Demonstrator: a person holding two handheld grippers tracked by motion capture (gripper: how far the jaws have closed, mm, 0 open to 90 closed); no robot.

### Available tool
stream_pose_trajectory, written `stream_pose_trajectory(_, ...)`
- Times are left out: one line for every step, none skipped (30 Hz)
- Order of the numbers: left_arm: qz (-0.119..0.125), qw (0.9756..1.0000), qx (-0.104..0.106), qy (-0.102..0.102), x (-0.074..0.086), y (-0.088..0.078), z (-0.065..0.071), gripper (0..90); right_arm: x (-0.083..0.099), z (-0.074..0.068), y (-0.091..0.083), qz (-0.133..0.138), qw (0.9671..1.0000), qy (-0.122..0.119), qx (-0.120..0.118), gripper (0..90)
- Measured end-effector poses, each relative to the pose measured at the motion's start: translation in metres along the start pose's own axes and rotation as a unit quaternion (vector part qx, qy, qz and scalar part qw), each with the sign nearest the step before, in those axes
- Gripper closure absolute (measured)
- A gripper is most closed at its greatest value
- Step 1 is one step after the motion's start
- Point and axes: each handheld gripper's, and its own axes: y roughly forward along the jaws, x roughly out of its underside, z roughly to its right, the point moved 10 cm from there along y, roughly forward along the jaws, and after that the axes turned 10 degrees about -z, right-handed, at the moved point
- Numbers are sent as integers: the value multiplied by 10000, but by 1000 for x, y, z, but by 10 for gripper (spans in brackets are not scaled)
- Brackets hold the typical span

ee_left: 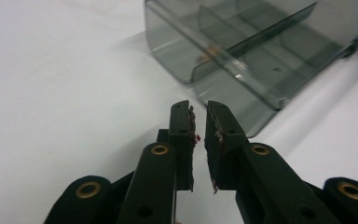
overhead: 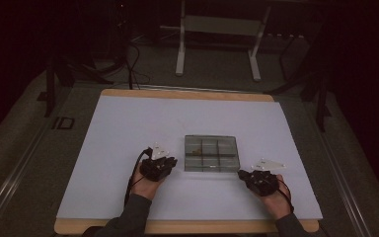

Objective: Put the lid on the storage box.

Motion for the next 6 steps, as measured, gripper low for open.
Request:
stream_pose_trajectory(-32, 10000, -36, 1, 1, 1, -2, 810, 0, 0, 0, 0, 10000, 12, 0, 856)
stream_pose_trajectory(-56, 10000, -67, -15, 1, 2, -4, 810, 0, 1, 0, 0, 10000, 16, 6, 855)
stream_pose_trajectory(-67, 9999, -81, -35, 2, 2, -6, 810, 0, 2, 0, 4, 10000, 23, 12, 855)
stream_pose_trajectory(-80, 9999, -114, -27, 2, 3, -8, 810, 0, 2, 0, 2, 10000, 39, 11, 855)
stream_pose_trajectory(-91, 9999, -144, -19, 2, 3, -10, 810, 1, 3, 0, -6, 10000, 40, 18, 855)
stream_pose_trajectory(-92, 9998, -176, -34, 2, 2, -12, 809, 1, 4, 0, -11, 10000, 52, 21, 856)
